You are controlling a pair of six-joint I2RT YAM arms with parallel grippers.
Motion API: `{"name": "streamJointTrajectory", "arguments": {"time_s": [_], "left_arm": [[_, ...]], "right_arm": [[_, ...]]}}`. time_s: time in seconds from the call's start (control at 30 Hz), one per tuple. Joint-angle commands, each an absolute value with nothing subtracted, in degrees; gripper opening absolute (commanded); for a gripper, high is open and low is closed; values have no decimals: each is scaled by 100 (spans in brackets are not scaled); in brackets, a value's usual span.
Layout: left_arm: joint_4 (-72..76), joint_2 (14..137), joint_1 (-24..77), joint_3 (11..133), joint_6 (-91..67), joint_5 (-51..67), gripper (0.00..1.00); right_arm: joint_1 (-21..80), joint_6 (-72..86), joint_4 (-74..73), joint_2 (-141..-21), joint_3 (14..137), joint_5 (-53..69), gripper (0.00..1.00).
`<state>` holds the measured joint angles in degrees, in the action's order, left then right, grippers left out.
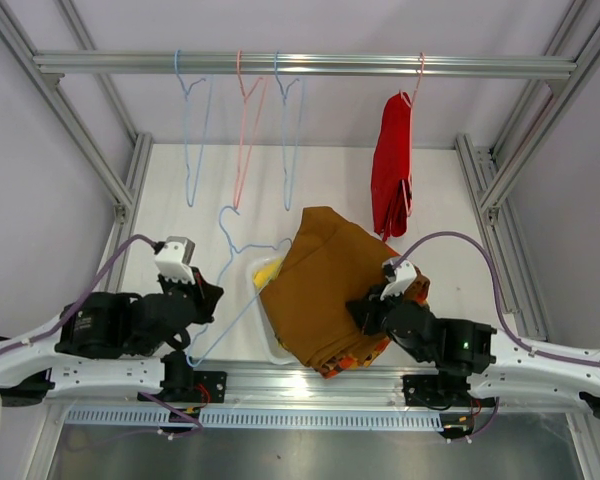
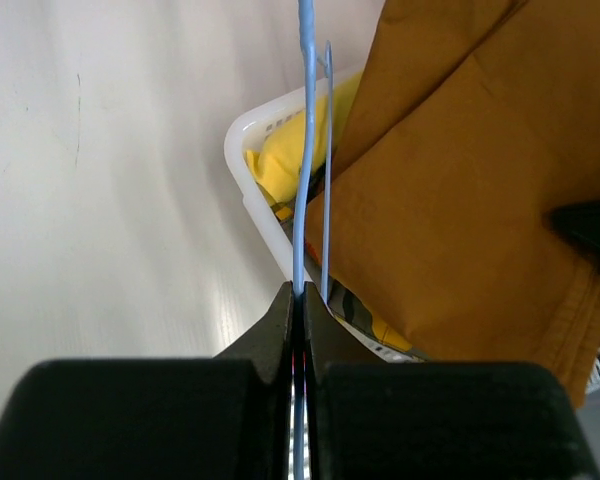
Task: Remove the trousers from the hanger
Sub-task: Place the trousers in the bin.
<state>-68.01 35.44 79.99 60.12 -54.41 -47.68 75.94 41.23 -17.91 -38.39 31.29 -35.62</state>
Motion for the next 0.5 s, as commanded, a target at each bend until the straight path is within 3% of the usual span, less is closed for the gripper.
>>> {"name": "streamJointTrajectory", "arguments": {"time_s": [0.0,0.47], "left_arm": [[-7083,3630,8016,6572,-5203,-4466,1],[-7295,3287,8016,7118,-4764,-3517,1]], "right_arm": [[7594,3859,-2092,-4007,3708,-3815,11],[7392,2523,-326,-5053,4272,-4113,12]]}}
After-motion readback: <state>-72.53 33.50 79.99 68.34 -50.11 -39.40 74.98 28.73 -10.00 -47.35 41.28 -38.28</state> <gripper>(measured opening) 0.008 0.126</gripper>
